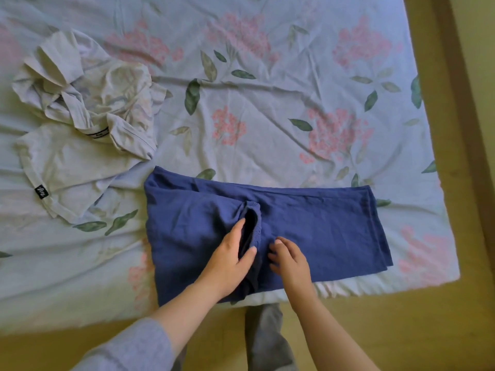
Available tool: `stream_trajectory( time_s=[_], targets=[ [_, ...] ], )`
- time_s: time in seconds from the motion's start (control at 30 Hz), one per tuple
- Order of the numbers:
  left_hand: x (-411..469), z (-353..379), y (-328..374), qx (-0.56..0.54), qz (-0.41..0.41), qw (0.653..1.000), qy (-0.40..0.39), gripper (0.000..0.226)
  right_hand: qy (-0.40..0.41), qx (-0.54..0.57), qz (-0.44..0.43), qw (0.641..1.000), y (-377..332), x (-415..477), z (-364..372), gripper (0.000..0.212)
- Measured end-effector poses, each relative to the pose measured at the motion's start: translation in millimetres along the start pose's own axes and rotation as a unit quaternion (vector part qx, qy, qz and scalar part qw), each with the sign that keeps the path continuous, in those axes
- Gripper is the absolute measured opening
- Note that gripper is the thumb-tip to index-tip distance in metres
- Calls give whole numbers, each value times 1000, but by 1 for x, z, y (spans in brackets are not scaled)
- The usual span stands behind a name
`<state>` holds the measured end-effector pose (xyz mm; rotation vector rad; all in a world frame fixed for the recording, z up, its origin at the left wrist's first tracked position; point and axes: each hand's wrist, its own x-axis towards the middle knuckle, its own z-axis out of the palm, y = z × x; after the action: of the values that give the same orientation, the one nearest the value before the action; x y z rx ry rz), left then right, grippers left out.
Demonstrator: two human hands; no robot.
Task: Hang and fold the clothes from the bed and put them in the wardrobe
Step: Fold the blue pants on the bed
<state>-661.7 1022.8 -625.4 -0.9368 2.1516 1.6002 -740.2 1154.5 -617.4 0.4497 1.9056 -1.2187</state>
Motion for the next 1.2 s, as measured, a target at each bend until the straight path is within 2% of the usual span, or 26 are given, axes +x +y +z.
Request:
stream_trajectory(
  time_s=[0.13, 0.2, 0.3, 0.43, 0.5, 0.63, 0.77, 0.93, 1.0, 1.07, 1.13, 1.2],
  targets=[
    [-1, 0, 1, -136, 16, 989, -50, 49, -5, -15, -11, 1000, -6, 5, 3, 32],
    [-4, 1, -2, -149, 23, 987, -56, 48, -1, -4, -12, 1000, -6, 4, 6, 28],
    [-4, 0, -2, -70, 34, 997, -29, 44, 6, -18, -21, 1000, -8, 3, 9, 7],
    [1, -5, -10, 8, 31, 998, 50, 36, 10, -104, -65, 992, -3, 8, 7, 18],
    [6, -10, -16, 36, 16, 996, 80, 36, 3, -129, -66, 989, 0, 14, 7, 18],
    [10, -17, -25, 101, 7, 989, 110, 35, -11, -144, -61, 988, 0, 26, 5, 9],
    [15, -32, -32, 123, 24, 977, 173, 33, -14, -137, -65, 988, 3, 29, 0, 13],
    [31, -54, -28, 191, 78, 966, 158, 57, -38, -121, -60, 990, 2, 28, 1, 16],
    [40, -61, -25, 199, 51, 964, 166, 61, -38, -122, -56, 990, 2, 27, 0, 14],
    [50, -71, -24, 218, 6, 960, 175, 55, -40, -123, -55, 990, 2, 28, 0, 11],
    [55, -83, -26, 253, -27, 954, 158, 48, -47, -122, -47, 990, 2, 27, 2, 9],
    [55, -97, -30, 302, -52, 944, 126, 50, -46, -115, -42, 991, 4, 24, 6, 2]
  ],
)
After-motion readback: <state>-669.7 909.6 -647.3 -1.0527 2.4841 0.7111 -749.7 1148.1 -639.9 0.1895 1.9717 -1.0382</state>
